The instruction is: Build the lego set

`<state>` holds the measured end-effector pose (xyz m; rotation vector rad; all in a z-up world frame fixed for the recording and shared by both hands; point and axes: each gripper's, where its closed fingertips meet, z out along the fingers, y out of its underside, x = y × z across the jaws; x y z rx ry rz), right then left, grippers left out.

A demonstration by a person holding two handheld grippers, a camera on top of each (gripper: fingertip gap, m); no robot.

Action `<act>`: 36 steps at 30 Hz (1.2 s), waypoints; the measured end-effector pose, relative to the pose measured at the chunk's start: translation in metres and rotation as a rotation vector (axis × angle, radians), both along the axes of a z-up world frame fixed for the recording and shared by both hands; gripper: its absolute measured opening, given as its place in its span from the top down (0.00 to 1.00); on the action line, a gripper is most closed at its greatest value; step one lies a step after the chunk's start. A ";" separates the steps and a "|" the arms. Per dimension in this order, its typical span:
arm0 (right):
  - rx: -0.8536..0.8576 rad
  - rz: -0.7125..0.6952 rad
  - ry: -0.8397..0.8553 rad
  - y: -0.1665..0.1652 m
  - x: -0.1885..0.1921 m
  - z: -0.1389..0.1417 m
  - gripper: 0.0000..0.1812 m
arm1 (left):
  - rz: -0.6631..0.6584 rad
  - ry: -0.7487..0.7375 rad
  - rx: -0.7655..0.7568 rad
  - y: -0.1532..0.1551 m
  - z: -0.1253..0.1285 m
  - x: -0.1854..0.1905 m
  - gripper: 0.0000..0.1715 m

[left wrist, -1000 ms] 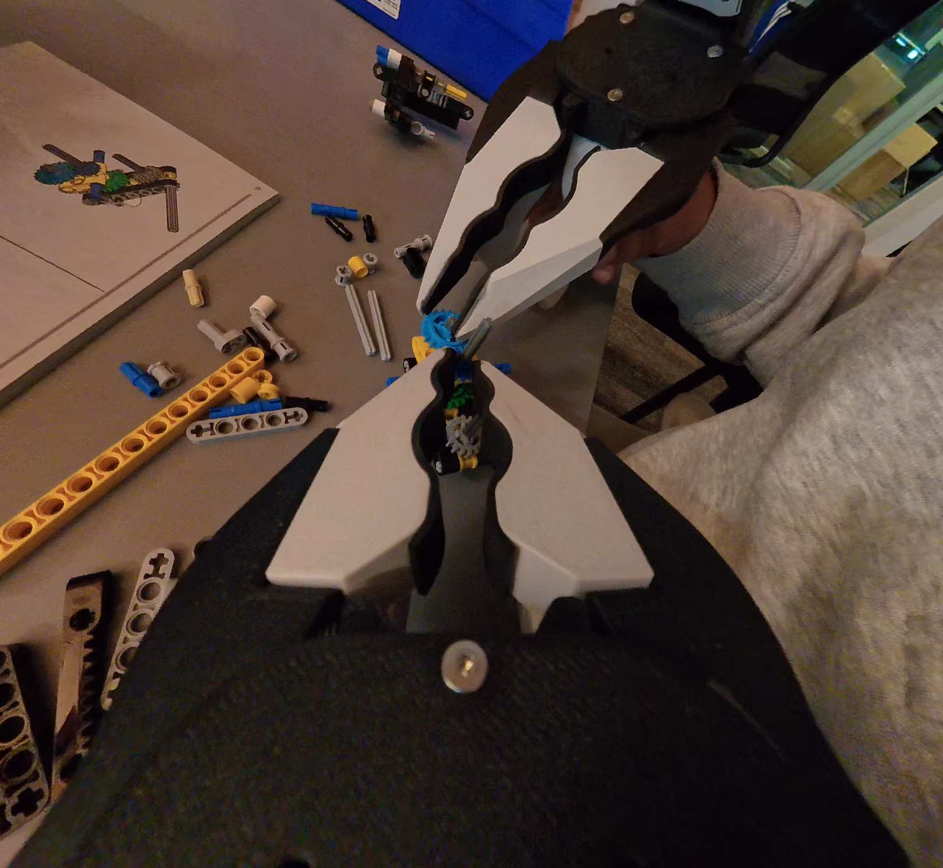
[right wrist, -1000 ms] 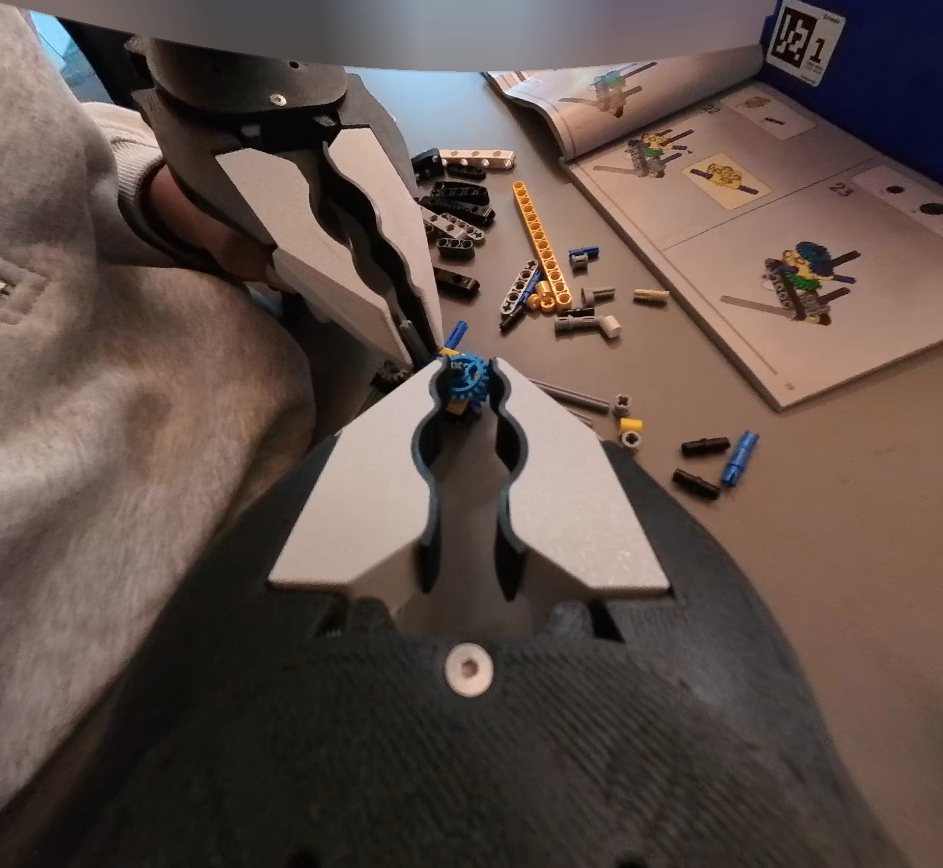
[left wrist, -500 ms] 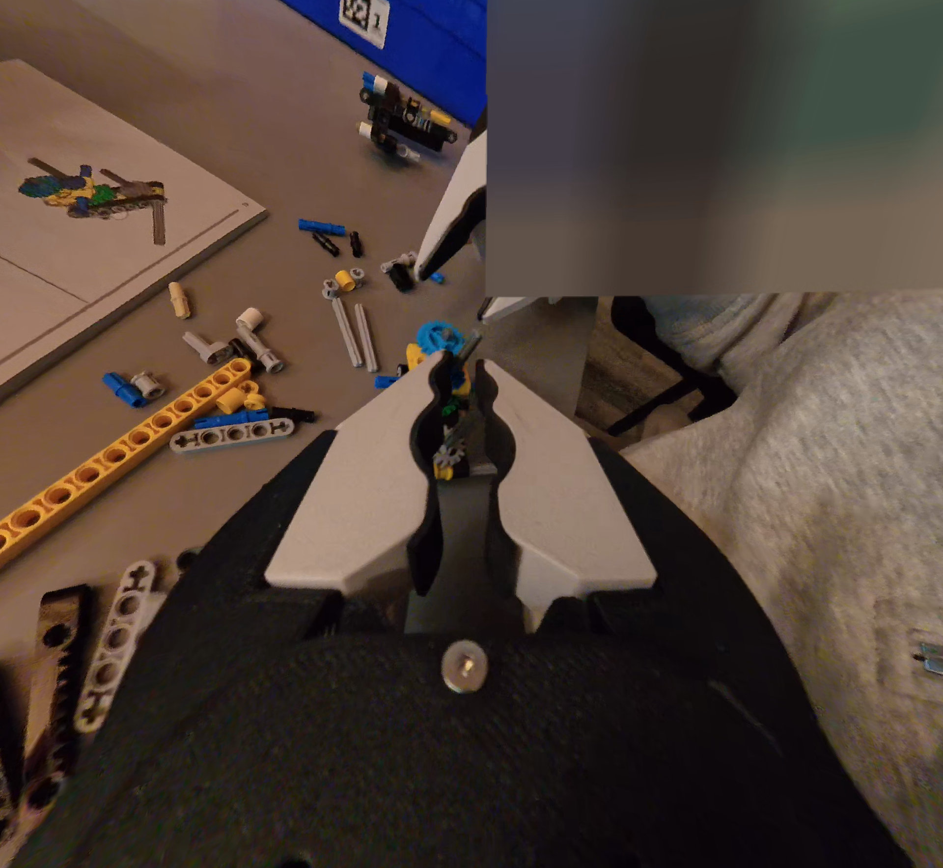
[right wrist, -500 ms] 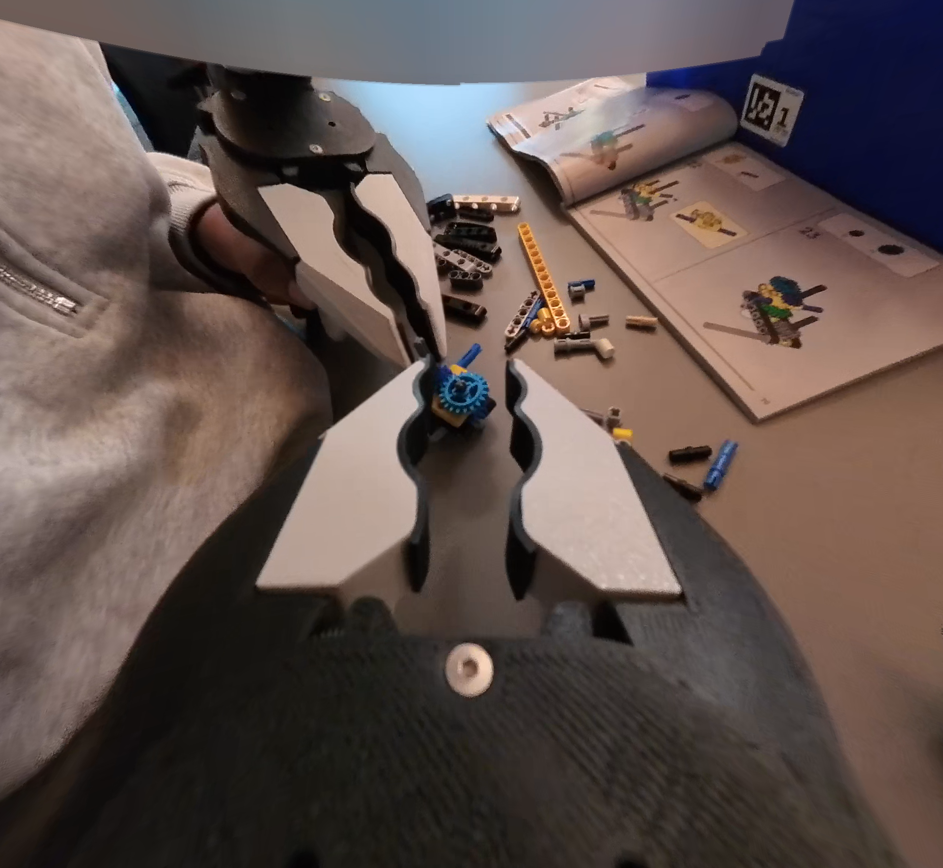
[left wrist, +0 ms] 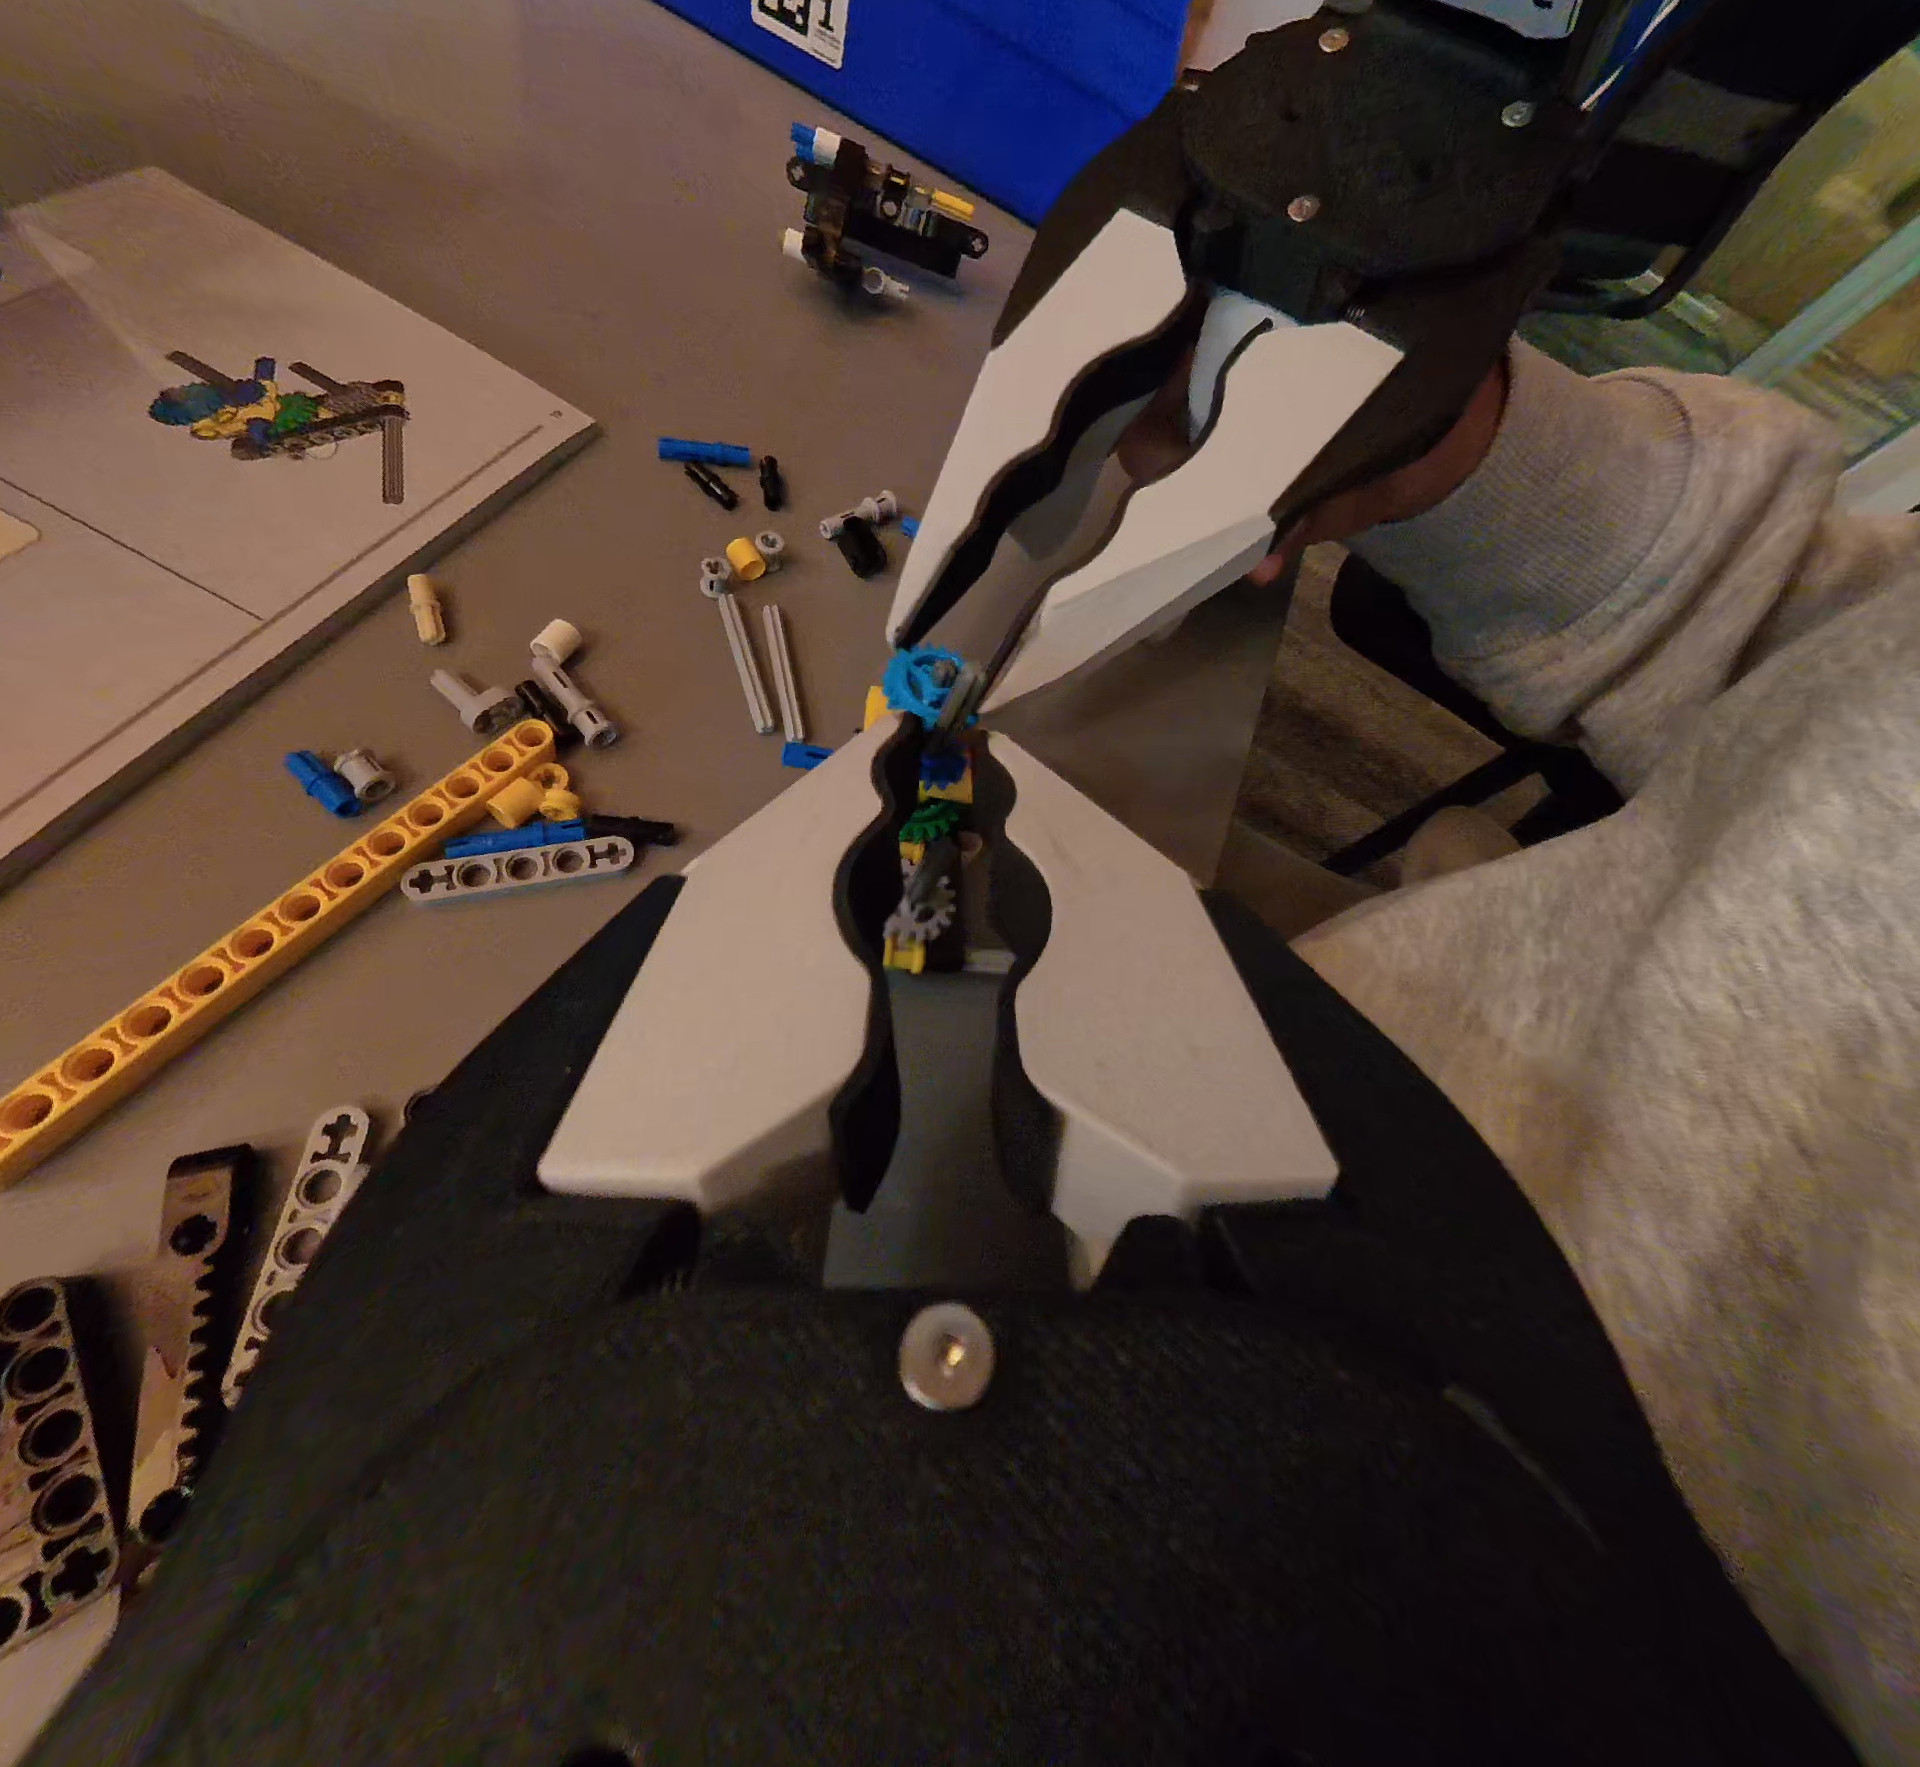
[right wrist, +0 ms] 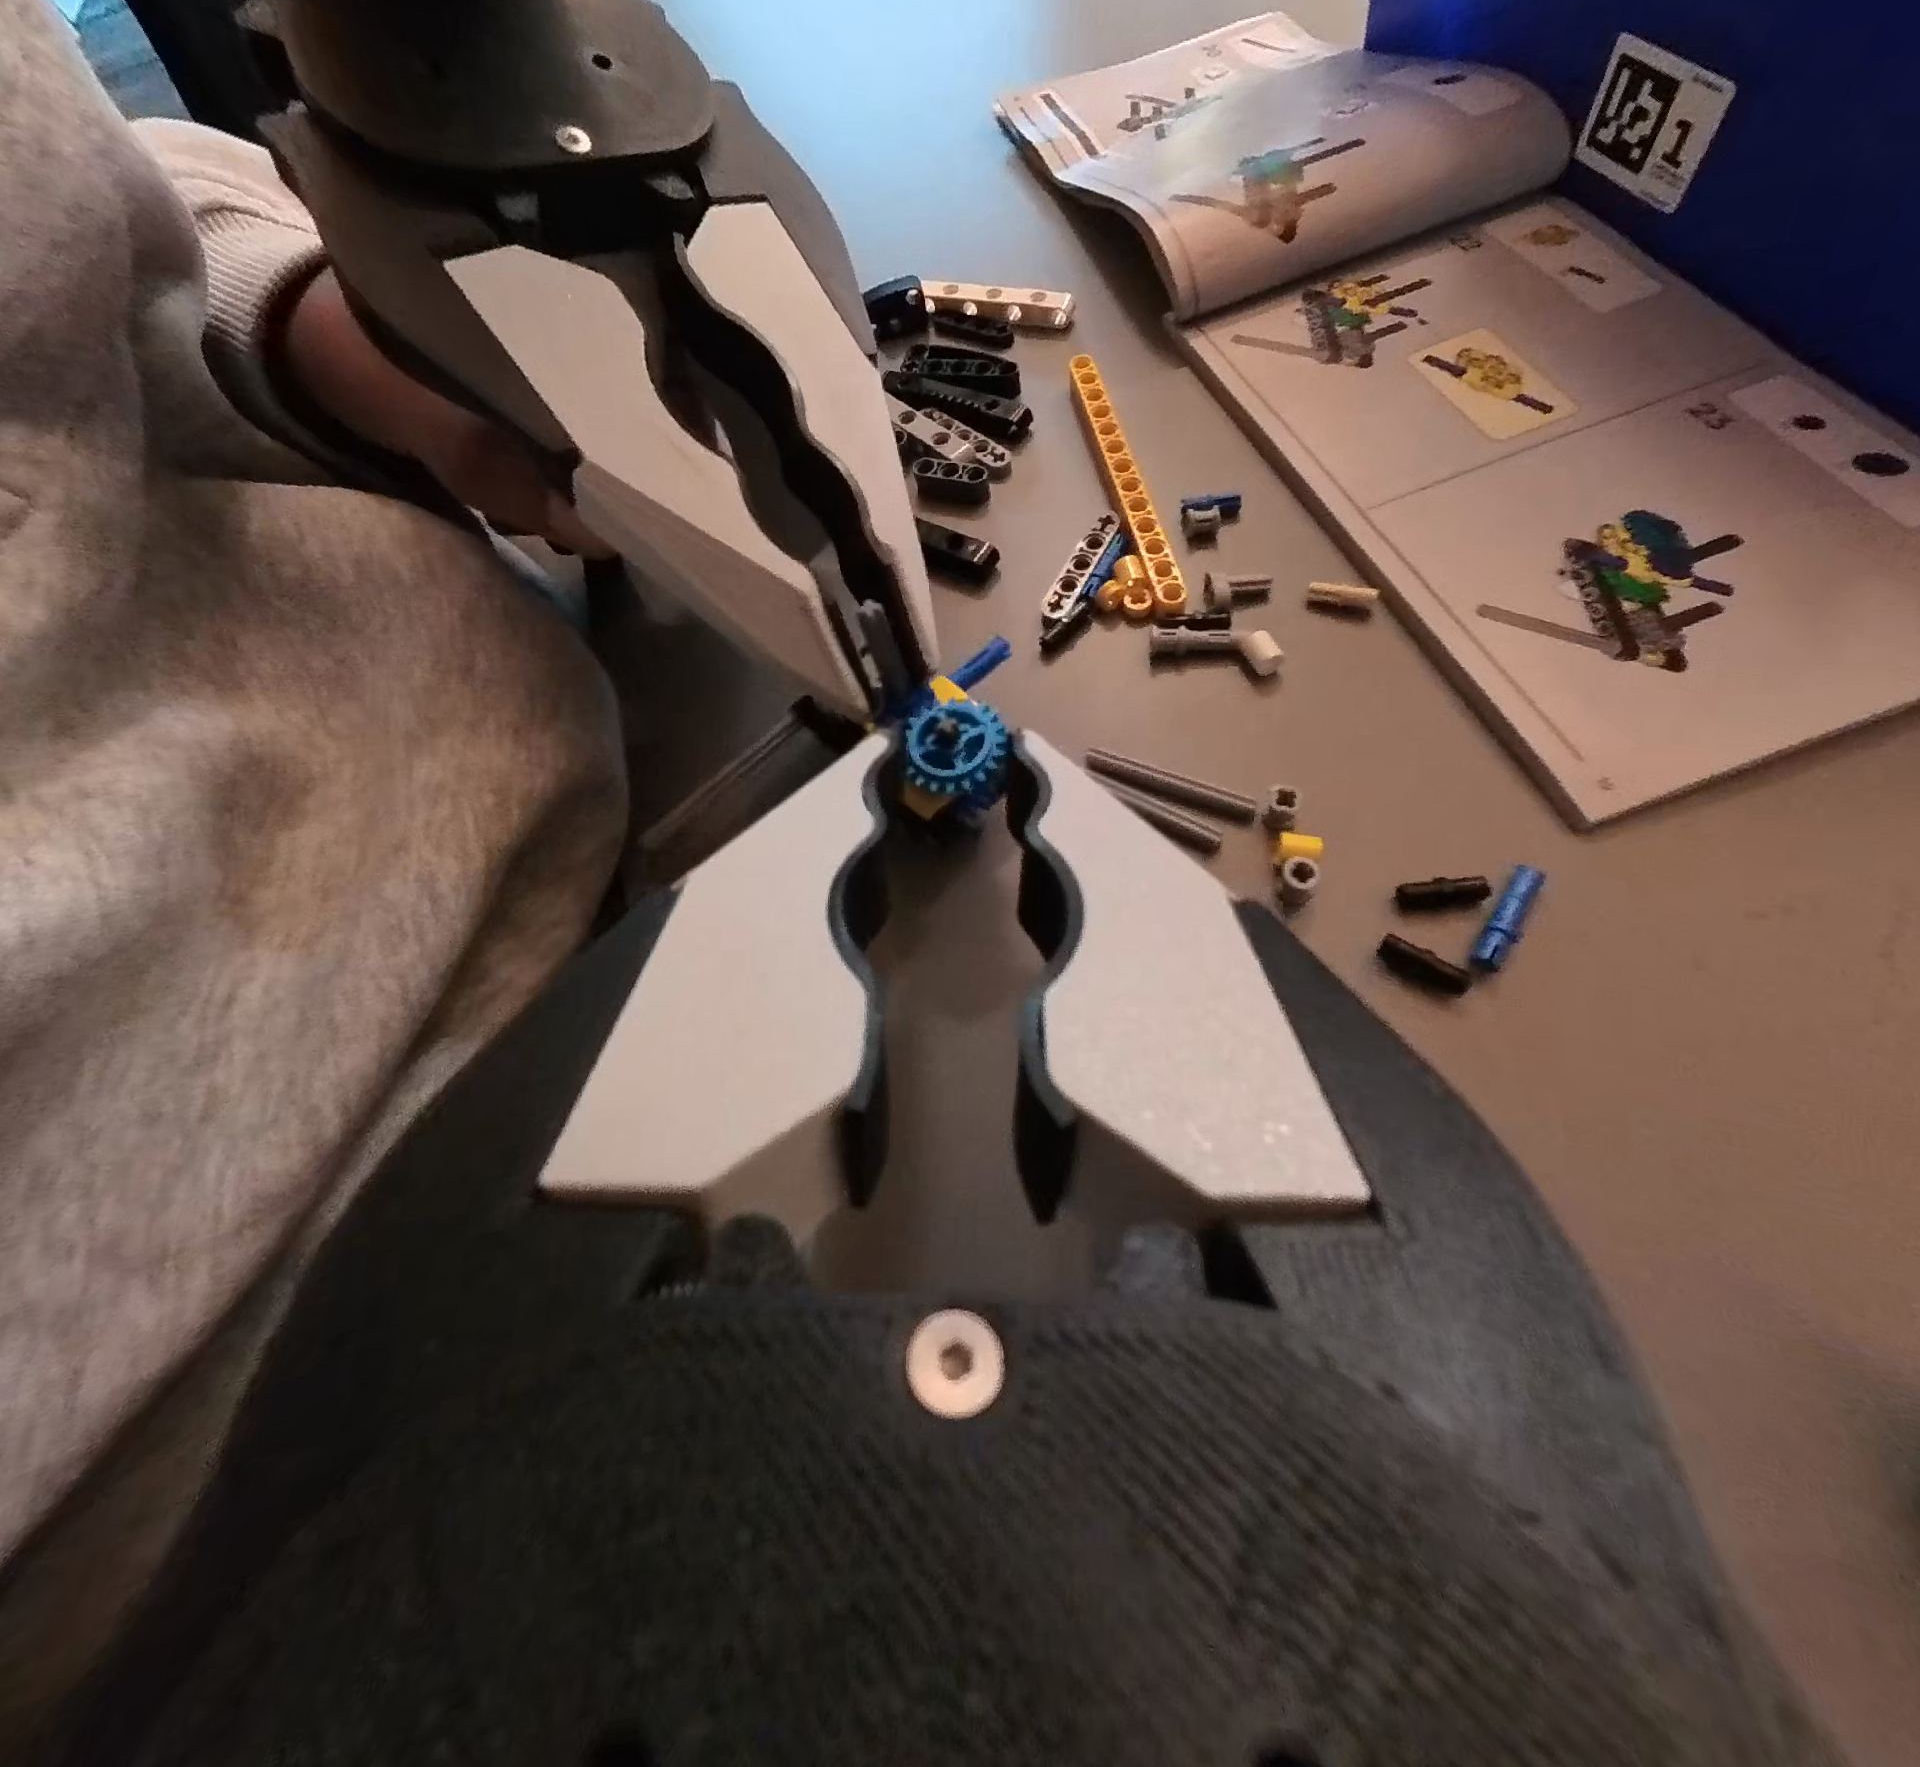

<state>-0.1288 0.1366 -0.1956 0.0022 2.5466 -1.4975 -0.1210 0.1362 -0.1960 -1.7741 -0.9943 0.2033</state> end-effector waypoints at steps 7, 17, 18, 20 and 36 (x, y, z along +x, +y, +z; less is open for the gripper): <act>0.011 0.006 -0.004 0.001 0.001 0.000 0.90 | 0.007 0.008 -0.037 -0.002 -0.003 0.000 0.95; -0.002 0.008 0.024 -0.003 0.001 0.001 0.92 | -0.003 0.006 -0.036 -0.001 -0.003 0.002 0.95; -0.002 0.008 0.025 -0.003 0.001 0.001 0.92 | -0.004 0.006 -0.034 -0.001 -0.003 0.002 0.95; -0.001 0.009 0.024 -0.003 0.001 0.001 0.92 | -0.006 0.003 -0.031 0.000 -0.003 0.002 0.95; 0.040 0.008 0.034 -0.005 0.001 -0.003 0.92 | -0.022 -0.015 0.002 0.000 -0.002 0.002 0.98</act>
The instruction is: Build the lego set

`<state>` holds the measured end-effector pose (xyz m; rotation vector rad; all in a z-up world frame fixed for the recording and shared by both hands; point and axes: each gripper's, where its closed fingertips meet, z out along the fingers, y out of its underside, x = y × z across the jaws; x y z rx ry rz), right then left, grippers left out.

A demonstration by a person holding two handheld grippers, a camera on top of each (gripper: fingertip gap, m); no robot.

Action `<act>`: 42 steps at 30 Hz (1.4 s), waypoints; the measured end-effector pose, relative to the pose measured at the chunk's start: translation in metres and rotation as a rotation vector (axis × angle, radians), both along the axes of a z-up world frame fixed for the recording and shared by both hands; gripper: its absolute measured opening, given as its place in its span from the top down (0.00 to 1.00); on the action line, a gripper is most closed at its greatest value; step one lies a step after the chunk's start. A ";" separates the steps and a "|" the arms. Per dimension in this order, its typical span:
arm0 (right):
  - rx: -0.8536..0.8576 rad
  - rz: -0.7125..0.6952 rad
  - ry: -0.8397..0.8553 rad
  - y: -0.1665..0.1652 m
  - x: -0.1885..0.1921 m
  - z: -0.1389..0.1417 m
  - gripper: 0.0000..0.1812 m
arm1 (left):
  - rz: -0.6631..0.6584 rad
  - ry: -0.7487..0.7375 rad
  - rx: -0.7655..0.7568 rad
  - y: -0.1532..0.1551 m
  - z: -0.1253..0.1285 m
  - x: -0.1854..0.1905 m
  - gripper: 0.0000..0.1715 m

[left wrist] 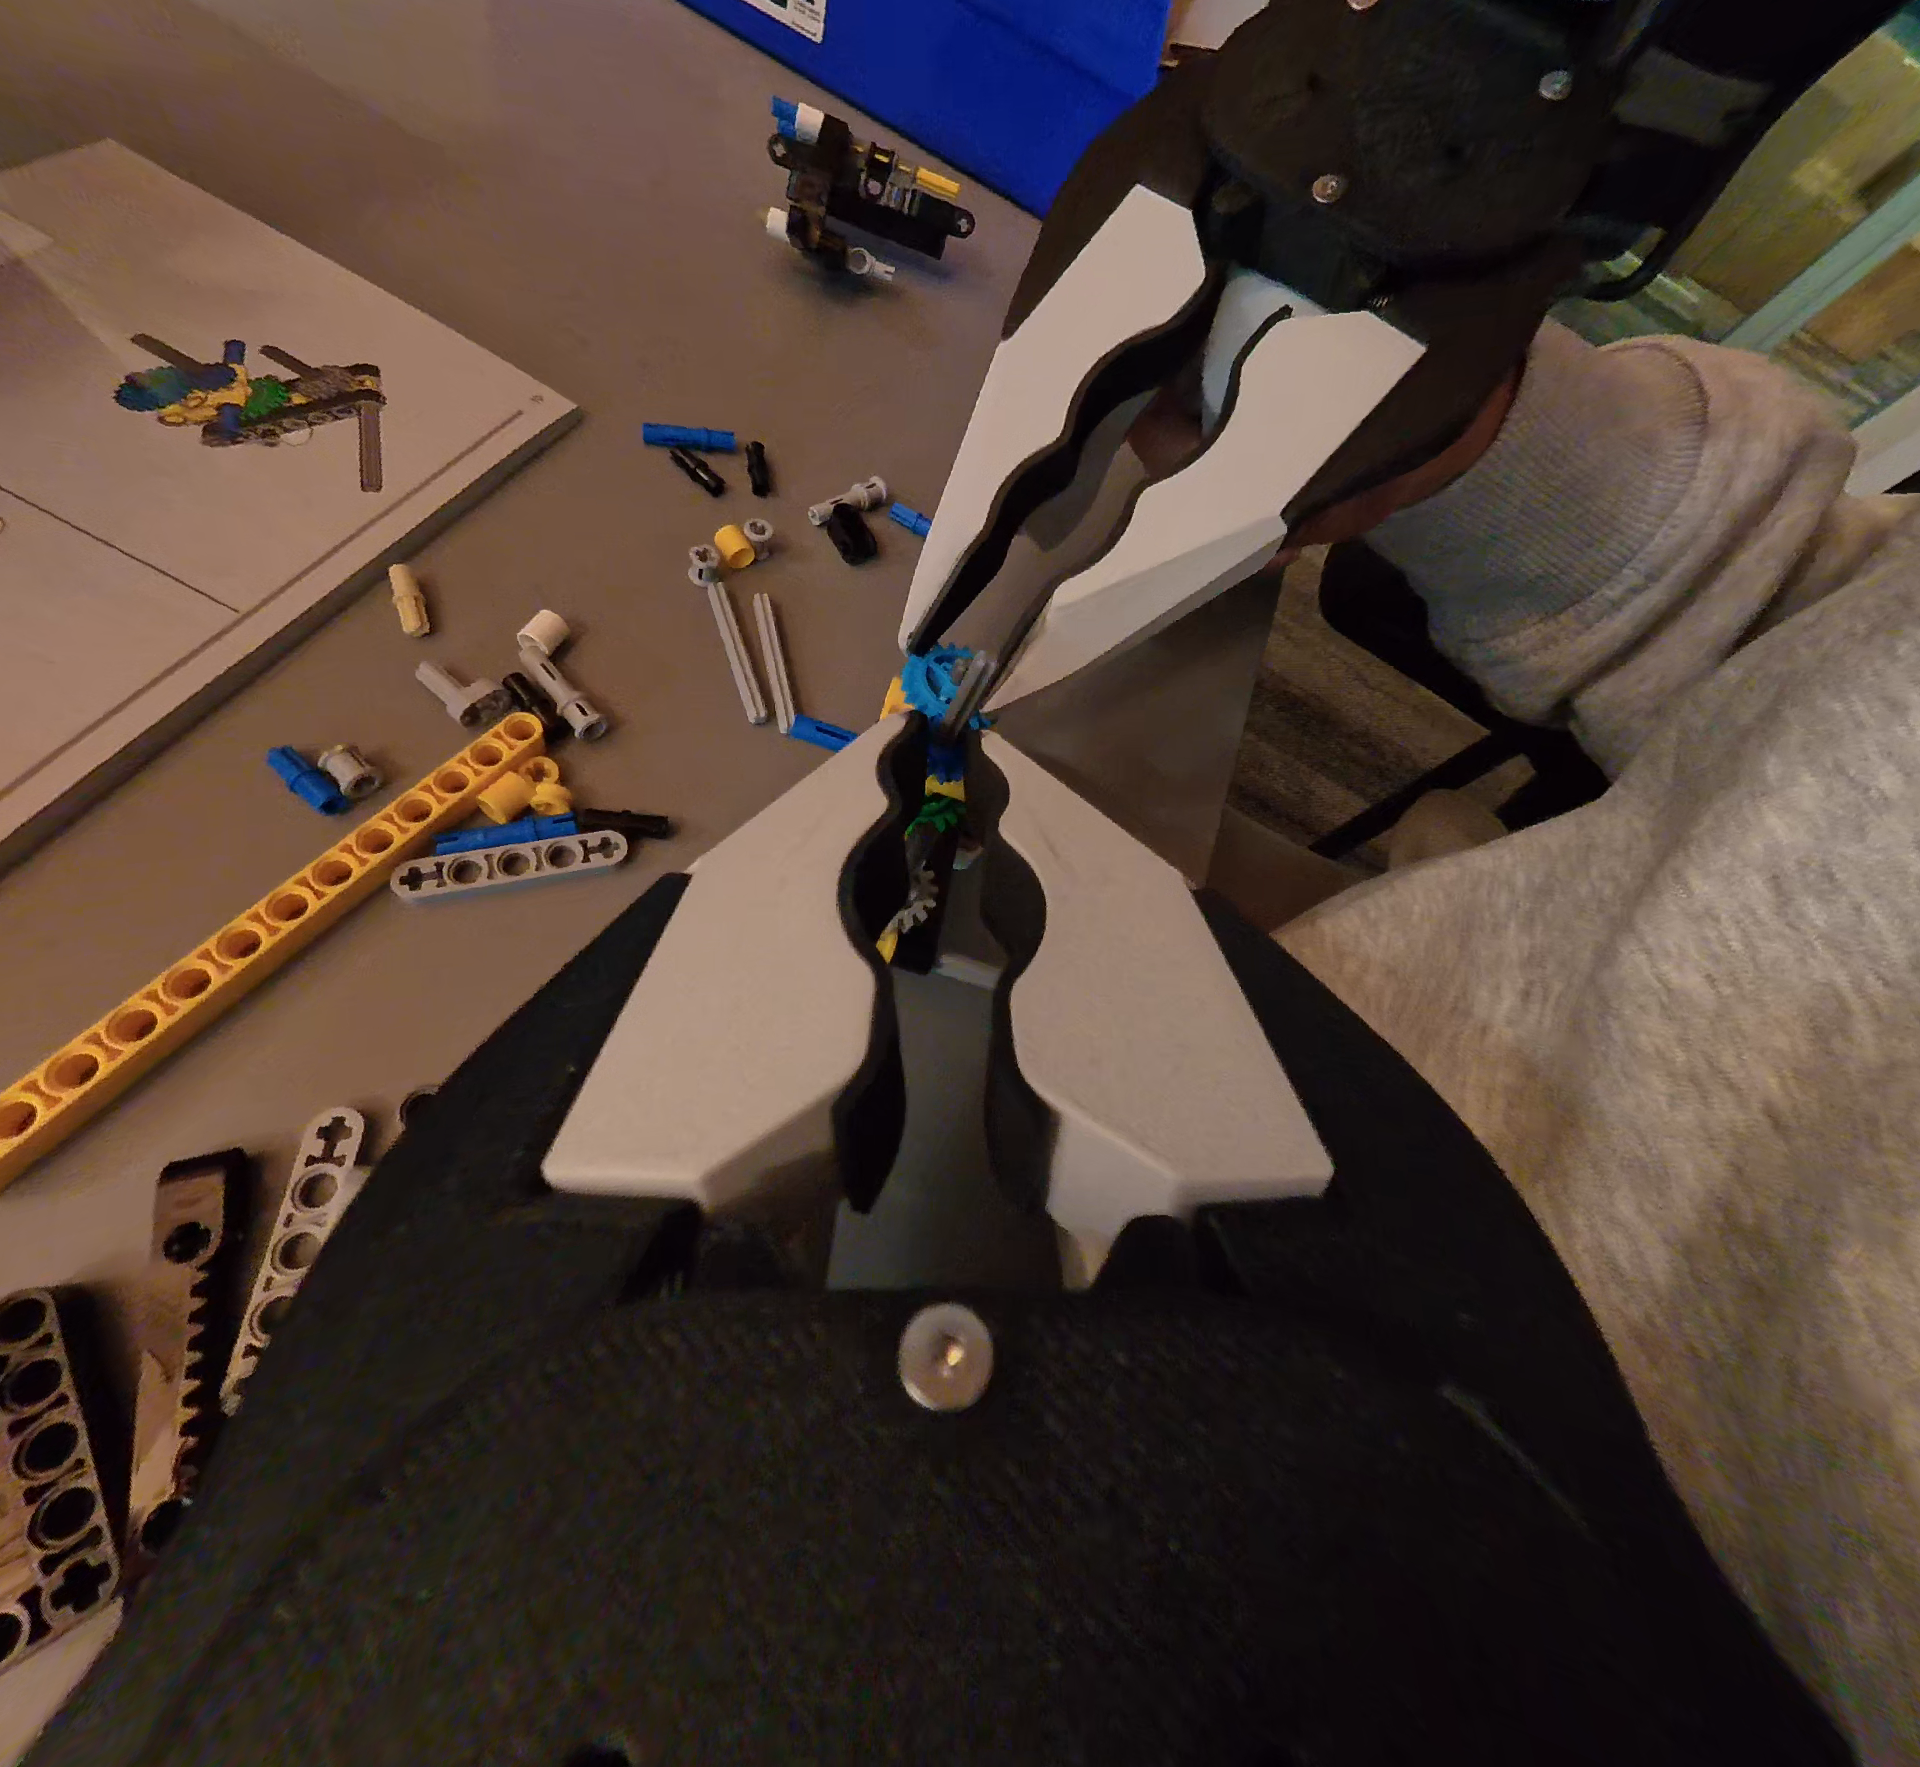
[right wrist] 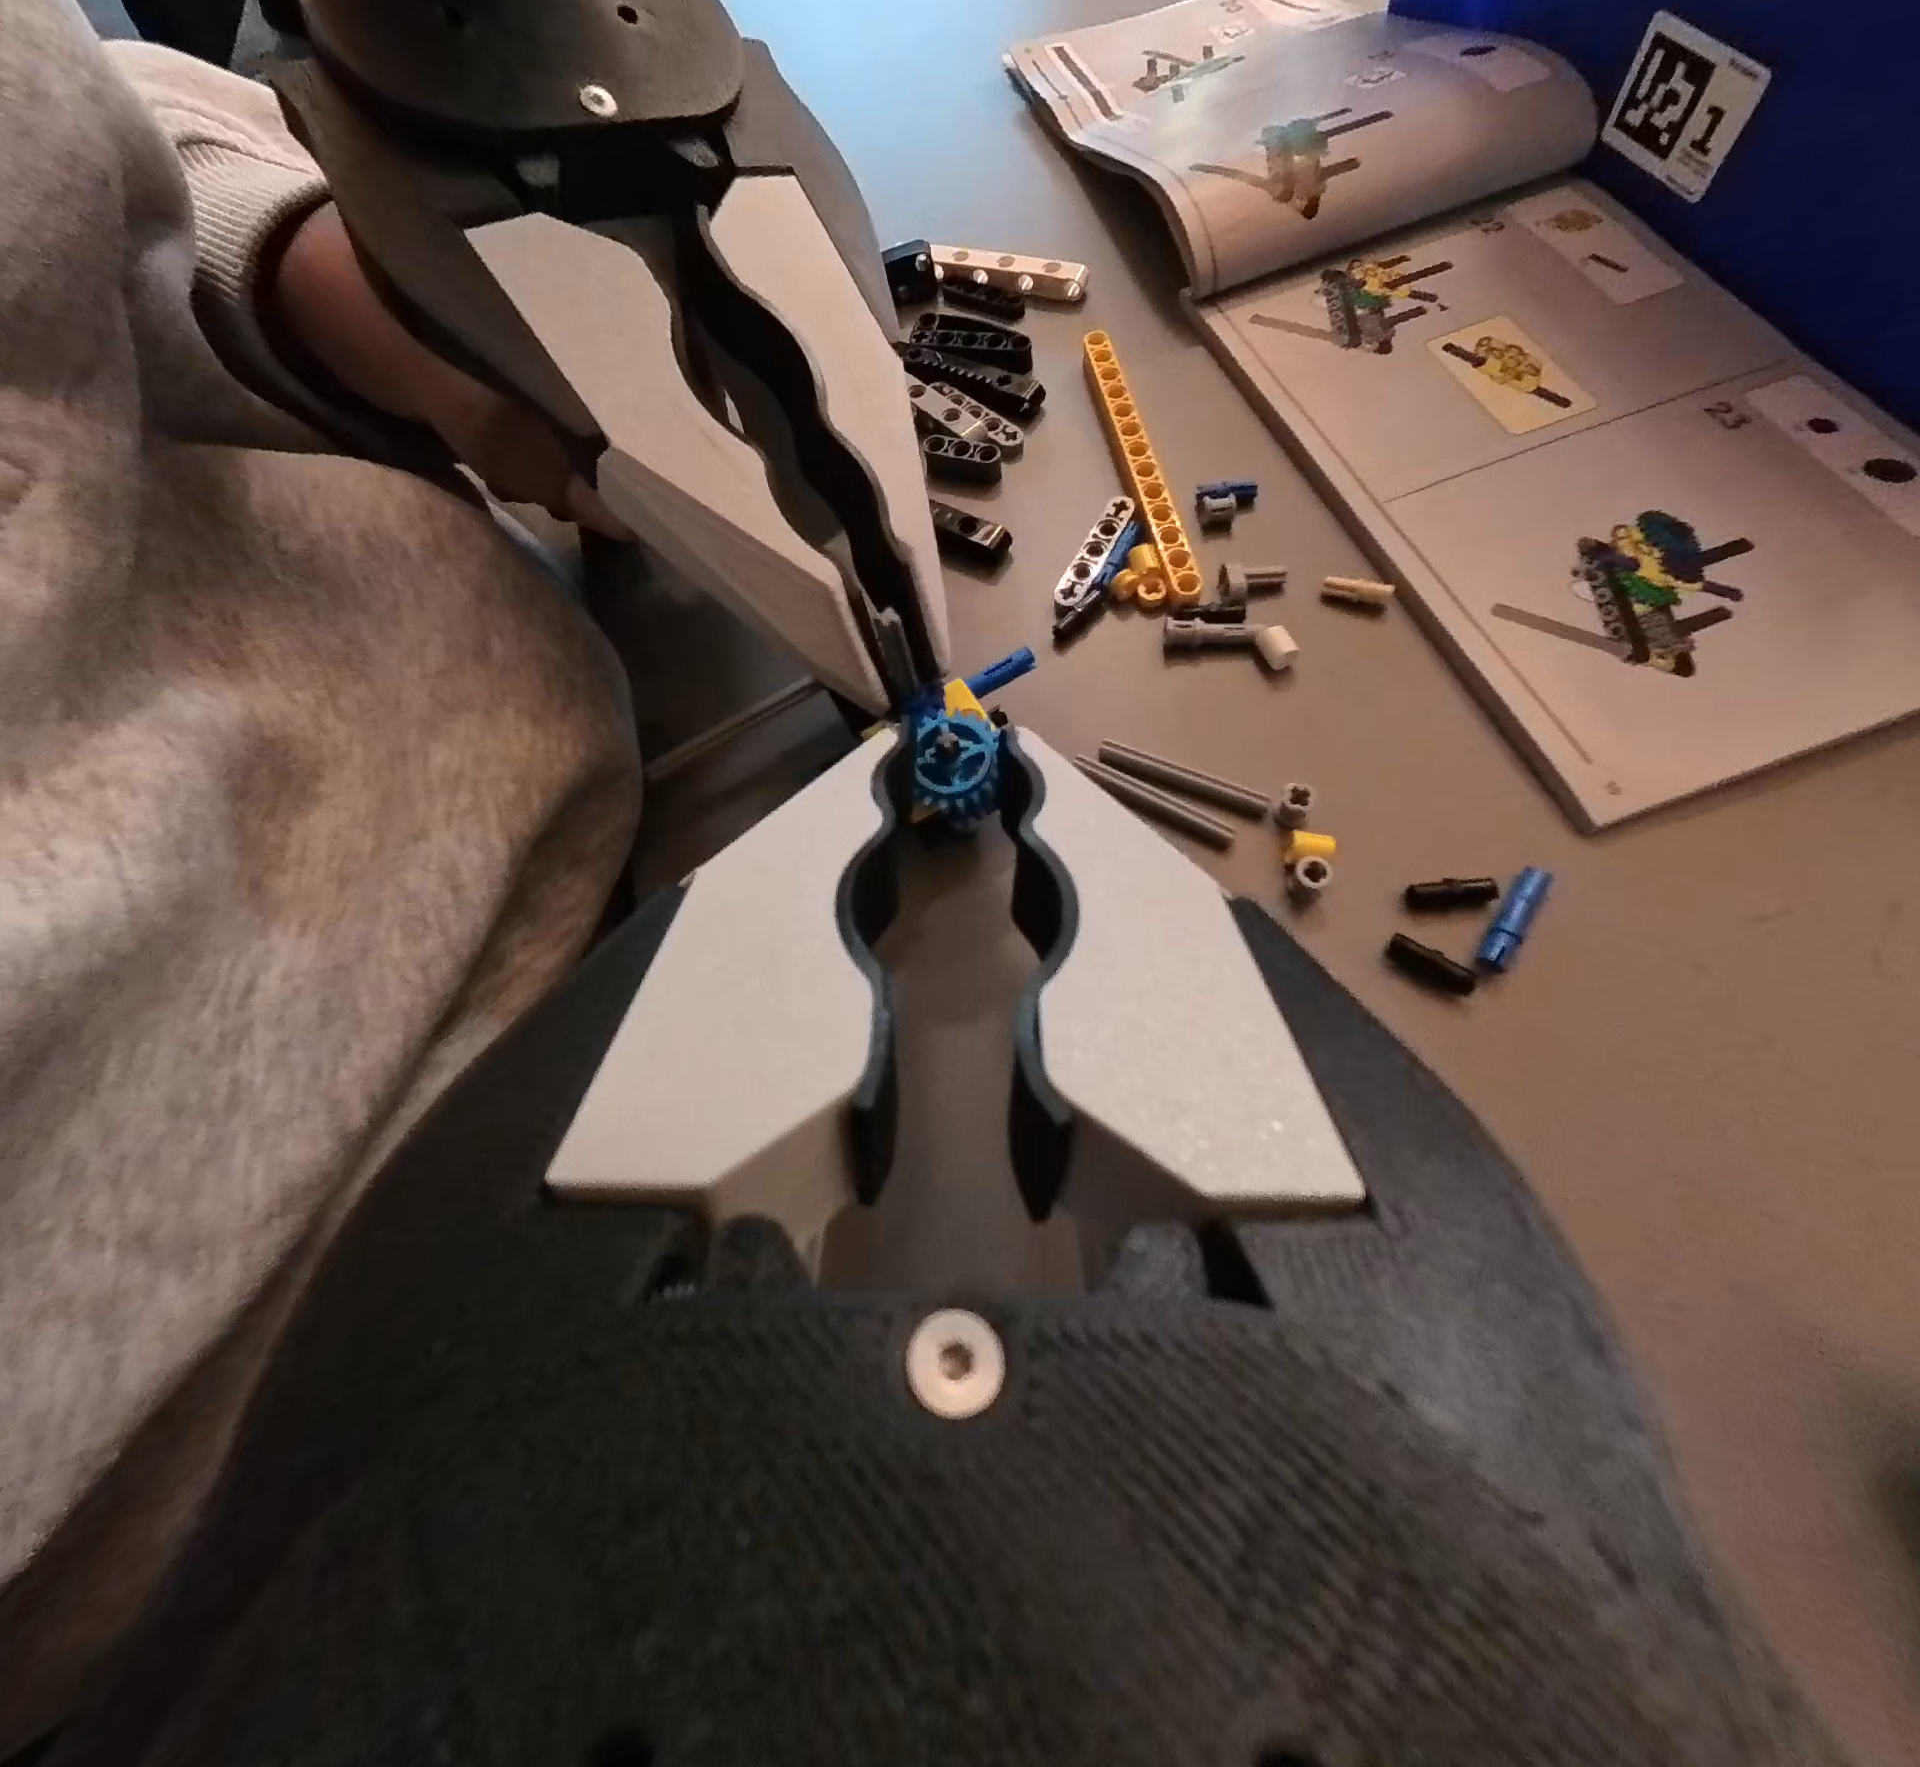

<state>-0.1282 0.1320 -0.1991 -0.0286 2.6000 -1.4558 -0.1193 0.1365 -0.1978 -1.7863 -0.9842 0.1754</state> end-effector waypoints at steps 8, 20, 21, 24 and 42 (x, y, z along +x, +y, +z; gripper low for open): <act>0.019 -0.006 0.033 -0.001 0.000 -0.001 0.92 | -0.001 -0.003 0.006 0.000 0.000 0.000 0.98; -0.109 -0.007 -0.051 0.004 -0.003 0.014 0.87 | 0.000 -0.007 0.014 0.000 0.001 0.000 0.94; -0.095 -0.004 -0.048 0.003 -0.002 0.011 0.87 | -0.003 -0.006 0.013 0.000 0.000 0.001 0.94; -0.053 0.002 -0.024 0.003 0.000 0.001 0.87 | -0.006 -0.003 0.008 0.000 0.000 0.001 0.94; -0.005 0.000 0.005 0.003 0.003 -0.004 0.90 | 0.001 0.001 -0.014 0.001 -0.002 0.002 0.96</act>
